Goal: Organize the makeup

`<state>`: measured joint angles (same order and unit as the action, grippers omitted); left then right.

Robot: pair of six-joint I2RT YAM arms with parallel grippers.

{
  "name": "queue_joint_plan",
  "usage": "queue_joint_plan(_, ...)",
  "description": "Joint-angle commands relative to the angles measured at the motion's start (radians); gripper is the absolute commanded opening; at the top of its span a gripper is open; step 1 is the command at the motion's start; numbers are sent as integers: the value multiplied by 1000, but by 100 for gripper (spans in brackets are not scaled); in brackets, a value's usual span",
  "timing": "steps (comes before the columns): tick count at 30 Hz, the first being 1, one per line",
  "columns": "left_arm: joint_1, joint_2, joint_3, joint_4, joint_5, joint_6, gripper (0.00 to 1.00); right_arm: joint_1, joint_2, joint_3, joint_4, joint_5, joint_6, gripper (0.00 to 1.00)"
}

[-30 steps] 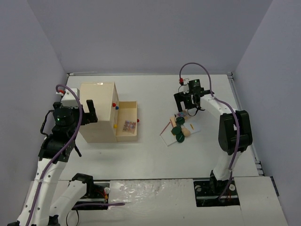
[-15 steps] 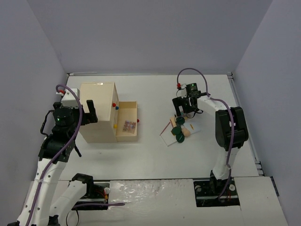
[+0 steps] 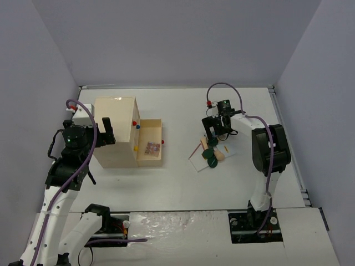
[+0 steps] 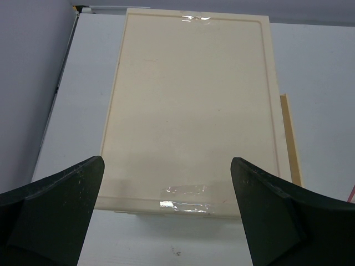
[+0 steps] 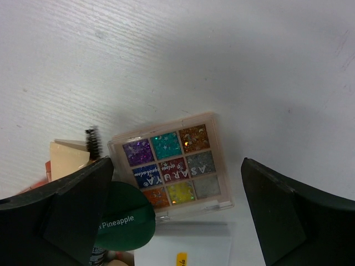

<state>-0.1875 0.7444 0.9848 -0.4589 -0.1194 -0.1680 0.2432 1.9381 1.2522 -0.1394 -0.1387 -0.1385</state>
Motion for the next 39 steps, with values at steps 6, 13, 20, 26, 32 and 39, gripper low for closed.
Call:
queue_joint_plan(6,8,11,26,66,15,-11,97,-37,-10,7,23,33,25,94)
queue_joint_plan(13,8,14,26,66,17,-13,97,-46,3,16,31,11,35,81)
queue_joint_plan(20,8,13,26,66,16,-13,97,-45,40,40,32,-2,36,64)
queue_joint_plan(26,8,16,25,66,15,-13,97,-45,74,110,33,-6,27,39)
queue_joint_plan(32,8,19,25,68,14,-11,97,-35,54,205,35,-26,0,33)
queue_joint_plan(39,8,23,25,68,16,-11,97,73,-36,282,40,-56,-117,31)
